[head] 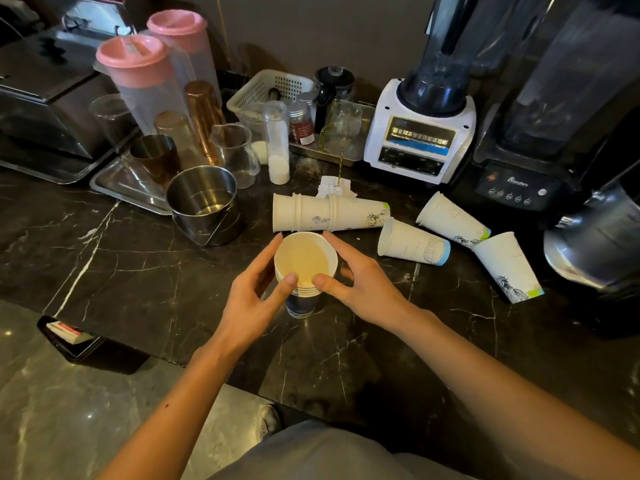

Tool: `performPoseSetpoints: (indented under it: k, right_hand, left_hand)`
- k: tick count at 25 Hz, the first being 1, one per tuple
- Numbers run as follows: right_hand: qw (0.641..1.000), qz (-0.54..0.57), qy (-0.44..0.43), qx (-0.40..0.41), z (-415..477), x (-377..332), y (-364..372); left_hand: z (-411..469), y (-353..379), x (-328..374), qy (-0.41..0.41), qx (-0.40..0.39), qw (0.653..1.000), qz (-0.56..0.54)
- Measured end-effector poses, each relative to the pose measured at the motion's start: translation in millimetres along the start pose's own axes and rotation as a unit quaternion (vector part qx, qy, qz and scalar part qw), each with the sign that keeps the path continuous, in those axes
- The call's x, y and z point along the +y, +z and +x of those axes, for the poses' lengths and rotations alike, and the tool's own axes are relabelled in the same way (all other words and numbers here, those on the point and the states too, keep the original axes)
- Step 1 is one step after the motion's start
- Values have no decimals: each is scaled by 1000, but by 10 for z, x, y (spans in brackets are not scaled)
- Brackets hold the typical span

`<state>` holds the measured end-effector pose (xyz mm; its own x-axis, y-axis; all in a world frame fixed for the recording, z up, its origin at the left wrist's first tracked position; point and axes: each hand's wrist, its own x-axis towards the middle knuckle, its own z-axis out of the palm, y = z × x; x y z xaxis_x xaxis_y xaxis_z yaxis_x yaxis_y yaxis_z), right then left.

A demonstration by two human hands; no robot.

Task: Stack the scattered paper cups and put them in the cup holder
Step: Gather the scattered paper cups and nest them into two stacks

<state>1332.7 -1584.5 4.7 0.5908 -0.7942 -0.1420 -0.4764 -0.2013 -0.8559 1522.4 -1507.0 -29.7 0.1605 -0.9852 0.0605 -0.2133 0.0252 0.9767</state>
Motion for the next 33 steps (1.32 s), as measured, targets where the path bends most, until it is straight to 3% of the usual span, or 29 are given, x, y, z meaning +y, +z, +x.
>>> performPoseSetpoints:
  k: [6, 10, 17, 23, 29, 33]
  right_hand:
    - [999, 36, 2, -19, -51, 30, -26]
    - [998, 55, 1, -5, -112, 170, -187]
    - [996, -4, 2, 91, -295, 544, -785]
    - [965, -115, 55, 231, -558, 1206, -1490]
    - [939, -180, 142, 257, -655, 1743, -2041]
    - [930, -192, 202, 239, -580, 2072, -2301]
  left_hand:
    - [-21, 30, 102, 17, 62, 996, 60]
    - [14, 125, 342, 94, 74, 984, 135]
    - [270, 750, 894, 185, -46, 958, 213]
    - [673, 1710, 756, 96, -97, 976, 172]
    - [1059, 2461, 453, -7, -115, 977, 182]
    - [1594, 2867, 431, -24, -109, 969, 221]
